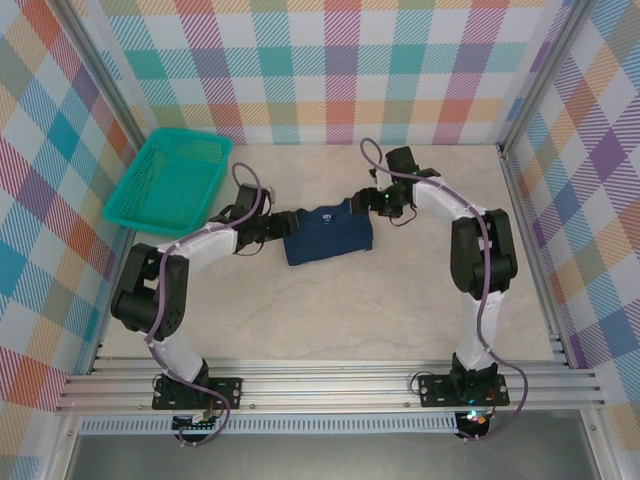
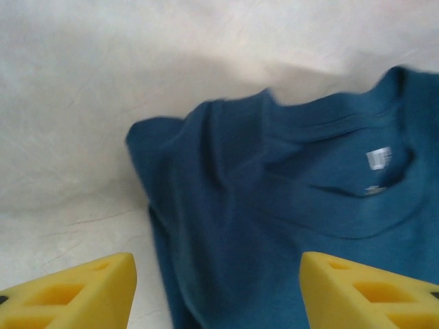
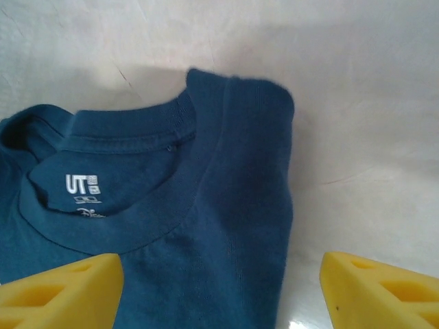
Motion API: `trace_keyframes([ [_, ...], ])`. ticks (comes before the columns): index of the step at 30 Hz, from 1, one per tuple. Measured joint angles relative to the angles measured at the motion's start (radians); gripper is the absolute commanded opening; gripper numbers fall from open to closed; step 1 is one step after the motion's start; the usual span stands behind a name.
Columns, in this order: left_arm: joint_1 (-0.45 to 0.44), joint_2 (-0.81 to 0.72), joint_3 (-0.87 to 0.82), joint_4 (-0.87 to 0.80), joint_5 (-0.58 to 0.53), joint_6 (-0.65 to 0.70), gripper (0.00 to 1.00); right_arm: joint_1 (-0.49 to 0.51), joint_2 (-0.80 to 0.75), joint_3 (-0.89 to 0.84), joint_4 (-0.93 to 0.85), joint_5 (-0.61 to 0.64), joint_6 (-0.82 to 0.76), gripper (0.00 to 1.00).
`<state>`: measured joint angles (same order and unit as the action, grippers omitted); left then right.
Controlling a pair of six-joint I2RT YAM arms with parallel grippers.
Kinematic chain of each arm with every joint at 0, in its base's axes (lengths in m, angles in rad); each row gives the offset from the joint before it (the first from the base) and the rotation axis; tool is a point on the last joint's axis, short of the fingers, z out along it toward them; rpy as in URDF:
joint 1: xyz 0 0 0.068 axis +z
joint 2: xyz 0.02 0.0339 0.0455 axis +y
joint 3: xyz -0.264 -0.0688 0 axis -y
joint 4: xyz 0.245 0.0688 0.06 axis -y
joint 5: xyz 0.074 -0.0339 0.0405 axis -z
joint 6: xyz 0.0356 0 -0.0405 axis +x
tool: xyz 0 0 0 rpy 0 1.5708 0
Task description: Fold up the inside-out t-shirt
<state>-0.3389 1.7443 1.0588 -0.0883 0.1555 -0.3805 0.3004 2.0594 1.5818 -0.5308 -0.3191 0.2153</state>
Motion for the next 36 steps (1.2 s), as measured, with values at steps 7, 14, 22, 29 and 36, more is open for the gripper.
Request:
trace_keyframes([
  [7,0.001,0.118,0.005,-0.012,-0.004,-0.011,0.47,0.006,0.104,-0.019,0.053,-0.108,0.068,0.75],
  [14,0.010,0.120,0.002,-0.006,0.008,-0.029,0.38,0.026,0.113,-0.043,0.132,-0.167,0.127,0.48],
  [22,0.013,0.118,-0.003,0.004,0.007,-0.032,0.39,0.041,0.136,-0.045,0.178,-0.235,0.188,0.12],
  [29,0.023,0.023,-0.056,-0.014,-0.047,-0.041,0.56,-0.004,0.136,0.023,0.109,-0.212,0.132,0.04],
  [36,0.031,-0.211,-0.121,-0.043,-0.128,-0.042,0.58,-0.211,0.136,0.221,-0.082,-0.064,-0.101,0.02],
])
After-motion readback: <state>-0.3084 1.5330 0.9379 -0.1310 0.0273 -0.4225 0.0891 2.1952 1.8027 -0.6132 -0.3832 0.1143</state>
